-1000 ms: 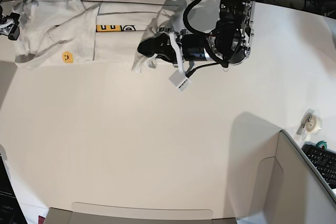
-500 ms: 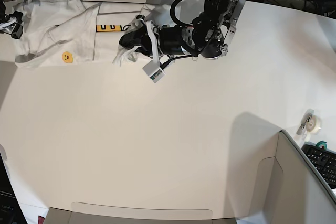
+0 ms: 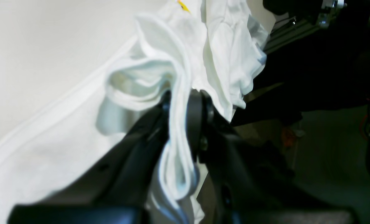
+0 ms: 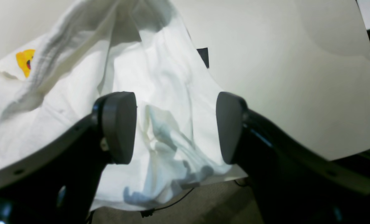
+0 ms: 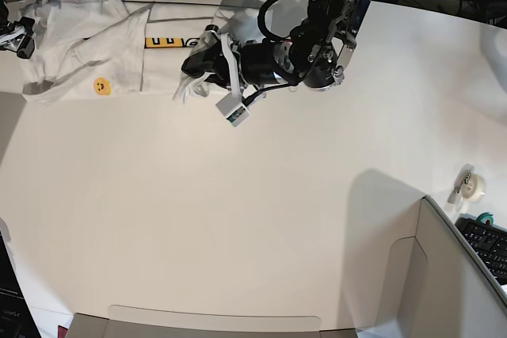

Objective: Layout the t-shirt on the table in an organized manner, then fold the t-shirt properly
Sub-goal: 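Grasp the shirt end with the left gripper and drag it toward the right gripper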

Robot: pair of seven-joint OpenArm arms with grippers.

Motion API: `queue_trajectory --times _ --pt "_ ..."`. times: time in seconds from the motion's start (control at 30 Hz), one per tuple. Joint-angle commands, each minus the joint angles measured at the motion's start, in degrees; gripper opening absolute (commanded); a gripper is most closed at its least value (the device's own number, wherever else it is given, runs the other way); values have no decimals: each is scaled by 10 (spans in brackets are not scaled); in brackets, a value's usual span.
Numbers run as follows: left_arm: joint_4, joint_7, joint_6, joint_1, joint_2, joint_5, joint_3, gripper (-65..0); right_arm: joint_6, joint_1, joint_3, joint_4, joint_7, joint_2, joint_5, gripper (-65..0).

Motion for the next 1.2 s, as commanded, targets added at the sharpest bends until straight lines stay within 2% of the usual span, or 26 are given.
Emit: queue_trajectory --times 0.0,0.13,0.23,0.33,0.6,0.67,0.73,0.77,0.87,0.97,1.17 --pt "10 -11 -8 -8 4 -16 1 -564 1 1 4 9 9 14 7 -253" --pt "11 -12 -8 -8 6 -17 0 -435 1 1 4 9 9 14 7 -253" --pt "11 -12 -8 -7 16 -17 -3 -378 1 1 4 9 9 14 7 -253" --pt "11 -12 -8 -7 23 -17 1 -351 1 1 3 9 9 14 7 -253" --pt "14 -12 -8 -8 27 -17 -5 -347 1 3 3 9 9 21 7 -253" --pt "14 -12 -8 -8 16 -17 -5 -348 4 4 3 9 11 42 8 -253" --pt "14 -12 -8 -8 6 -17 -5 -348 39 4 2 9 11 64 8 -252" --pt "14 -12 -7 -8 0 -15 -5 -348 69 5 2 7 12 73 8 -252" --pt "14 -12 -6 -5 -9 -14 -5 -348 72 20 2 -24 9 103 7 -252" --pt "14 -12 -5 -5 -9 -14 -5 -348 72 35 1 -122 11 143 8 -252" --pt "14 -12 -5 -6 -19 -14 -5 -348 72 106 -60 -349 13 177 10 -253"
